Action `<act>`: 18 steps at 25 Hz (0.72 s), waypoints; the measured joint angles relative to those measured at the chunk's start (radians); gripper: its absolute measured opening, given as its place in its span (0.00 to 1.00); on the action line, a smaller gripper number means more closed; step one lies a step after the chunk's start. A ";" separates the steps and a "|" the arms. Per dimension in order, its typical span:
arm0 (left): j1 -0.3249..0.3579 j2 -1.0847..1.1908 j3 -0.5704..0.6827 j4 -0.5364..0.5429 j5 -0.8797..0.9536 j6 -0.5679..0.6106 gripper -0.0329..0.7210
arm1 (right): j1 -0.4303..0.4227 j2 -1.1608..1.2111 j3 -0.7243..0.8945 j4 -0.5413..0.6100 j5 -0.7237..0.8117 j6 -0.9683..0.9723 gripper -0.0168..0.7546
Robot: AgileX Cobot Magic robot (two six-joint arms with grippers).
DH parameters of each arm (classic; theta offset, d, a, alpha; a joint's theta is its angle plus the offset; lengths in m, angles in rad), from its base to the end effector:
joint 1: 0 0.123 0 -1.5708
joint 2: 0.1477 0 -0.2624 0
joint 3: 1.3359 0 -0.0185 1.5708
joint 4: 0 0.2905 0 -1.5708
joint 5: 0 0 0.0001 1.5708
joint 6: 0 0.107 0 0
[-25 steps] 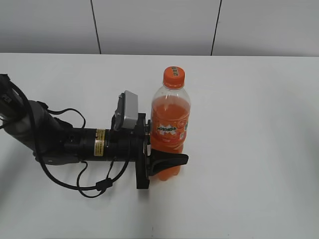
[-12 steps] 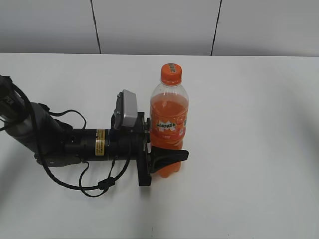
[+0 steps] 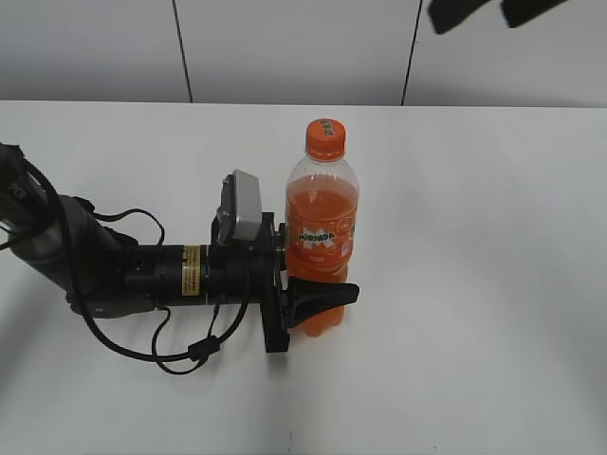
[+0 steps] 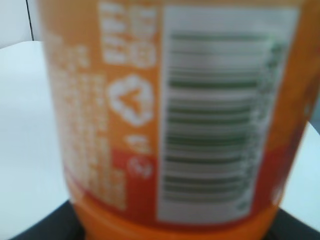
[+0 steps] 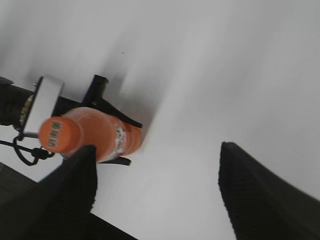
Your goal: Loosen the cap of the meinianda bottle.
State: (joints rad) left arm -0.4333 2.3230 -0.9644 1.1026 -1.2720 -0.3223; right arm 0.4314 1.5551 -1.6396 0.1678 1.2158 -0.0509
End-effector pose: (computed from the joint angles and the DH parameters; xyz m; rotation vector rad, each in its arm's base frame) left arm 0.2905 -0.2349 -0.0026 1.2150 1.4106 -1.1024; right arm 0.3301 0.1704 0.3598 -0.6088 2.5634 0.3587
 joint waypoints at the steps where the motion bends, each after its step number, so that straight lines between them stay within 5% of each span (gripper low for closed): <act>1: 0.000 0.000 0.000 0.000 0.000 0.001 0.56 | 0.028 0.024 -0.029 -0.001 0.000 0.007 0.75; 18: -0.001 0.000 0.000 -0.002 0.002 0.001 0.56 | 0.177 0.201 -0.151 0.044 0.001 0.325 0.75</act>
State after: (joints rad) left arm -0.4344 2.3230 -0.9644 1.1004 -1.2702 -0.3212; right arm 0.6084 1.7562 -1.7906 0.2116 1.2167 0.2737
